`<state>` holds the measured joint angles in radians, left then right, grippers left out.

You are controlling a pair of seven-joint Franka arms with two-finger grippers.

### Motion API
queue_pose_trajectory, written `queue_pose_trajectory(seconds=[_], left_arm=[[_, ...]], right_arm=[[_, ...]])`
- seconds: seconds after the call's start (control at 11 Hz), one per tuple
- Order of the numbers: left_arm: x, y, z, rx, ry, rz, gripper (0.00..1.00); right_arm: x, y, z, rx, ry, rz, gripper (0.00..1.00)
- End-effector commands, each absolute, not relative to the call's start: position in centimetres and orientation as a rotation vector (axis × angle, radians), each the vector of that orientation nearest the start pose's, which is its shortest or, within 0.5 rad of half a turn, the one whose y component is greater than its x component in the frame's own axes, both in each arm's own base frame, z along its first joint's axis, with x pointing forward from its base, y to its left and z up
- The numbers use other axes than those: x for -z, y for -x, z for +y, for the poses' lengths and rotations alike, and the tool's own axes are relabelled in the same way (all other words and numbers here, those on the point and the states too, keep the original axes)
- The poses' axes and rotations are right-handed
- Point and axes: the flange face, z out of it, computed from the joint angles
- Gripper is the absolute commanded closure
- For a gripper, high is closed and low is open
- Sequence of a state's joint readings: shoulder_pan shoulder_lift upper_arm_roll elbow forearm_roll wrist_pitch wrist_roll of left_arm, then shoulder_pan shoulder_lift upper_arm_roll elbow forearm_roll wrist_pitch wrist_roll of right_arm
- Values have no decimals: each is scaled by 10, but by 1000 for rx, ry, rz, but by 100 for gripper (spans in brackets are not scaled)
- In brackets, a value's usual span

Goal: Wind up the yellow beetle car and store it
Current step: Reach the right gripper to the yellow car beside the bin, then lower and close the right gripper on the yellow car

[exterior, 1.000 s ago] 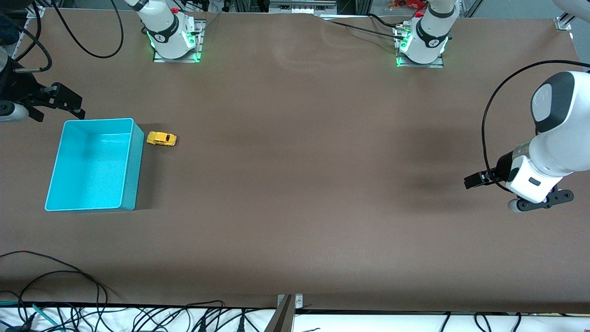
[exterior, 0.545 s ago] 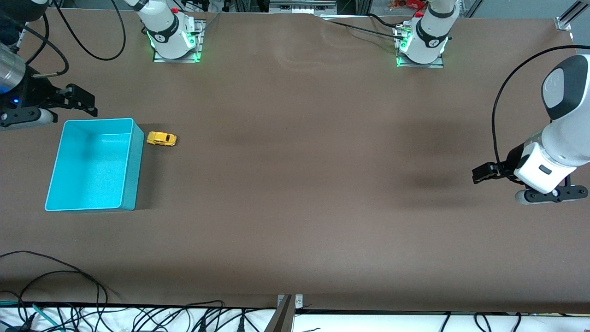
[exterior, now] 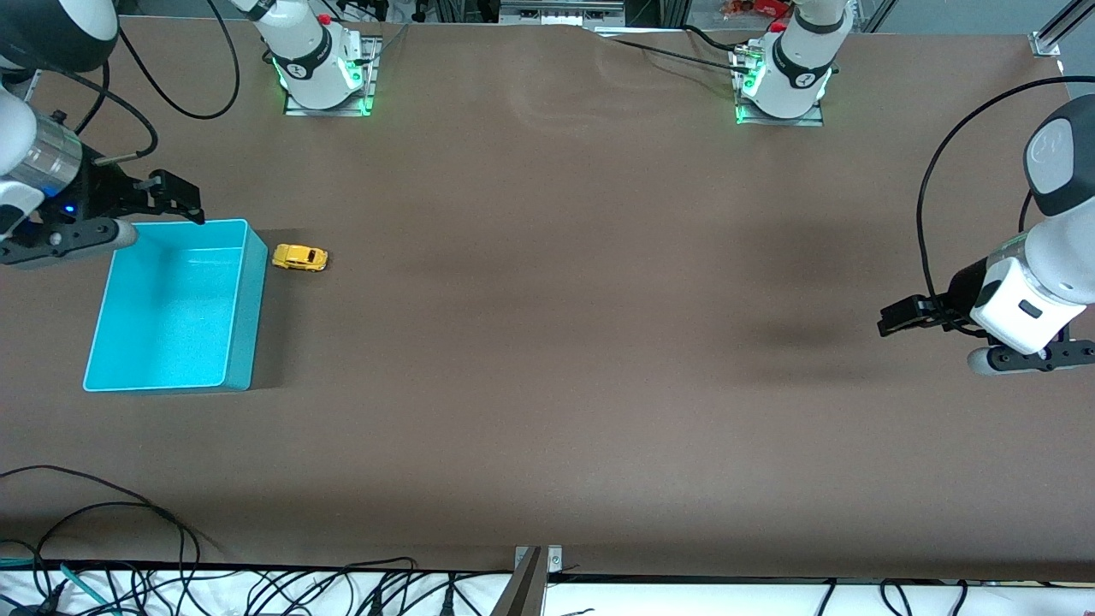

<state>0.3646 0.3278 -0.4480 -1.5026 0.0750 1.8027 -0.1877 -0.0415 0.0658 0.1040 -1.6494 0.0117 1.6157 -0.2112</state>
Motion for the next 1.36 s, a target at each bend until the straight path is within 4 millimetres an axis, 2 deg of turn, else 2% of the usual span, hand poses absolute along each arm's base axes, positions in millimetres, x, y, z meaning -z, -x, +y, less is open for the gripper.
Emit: queue_pose_trajectory(seconds=[0.0, 0.18, 0.27, 0.36, 0.45, 0.64, 0.73, 0.91, 1.0, 1.27], left_arm=[[-504, -633, -20, -25, 3207, -143, 2], [-506, -624, -16, -37, 3240, -111, 3], [-507, -622, -17, -35, 3239, -108, 2], [-510, -621, -20, -28, 3239, -98, 0], [-511, -622, -15, -24, 3234, -120, 0], [-507, -623, -9, -34, 3232, -133, 0], [-504, -624, -12, -41, 3233, -129, 0], [-504, -624, -11, -41, 3233, -128, 0], [-503, -624, -10, -43, 3232, -130, 0], [-502, -624, -9, -45, 3226, -130, 0]], right_arm=[[-515, -569, 57, -205, 3038, -561, 0], [-458, -556, 71, -218, 3024, -637, 0], [-432, -543, 82, -244, 3008, -701, 0], [-407, -530, 94, -236, 2993, -781, 0], [-386, -523, 97, -225, 2973, -856, 0], [-346, -512, 107, -180, 2881, -1137, 0], [-331, -514, 107, -140, 2807, -1307, 0], [-317, -523, 97, -99, 2619, -1650, 0], [-310, -527, 89, -88, 2537, -1766, 0], [-279, -533, 67, -87, 2394, -1937, 0]])
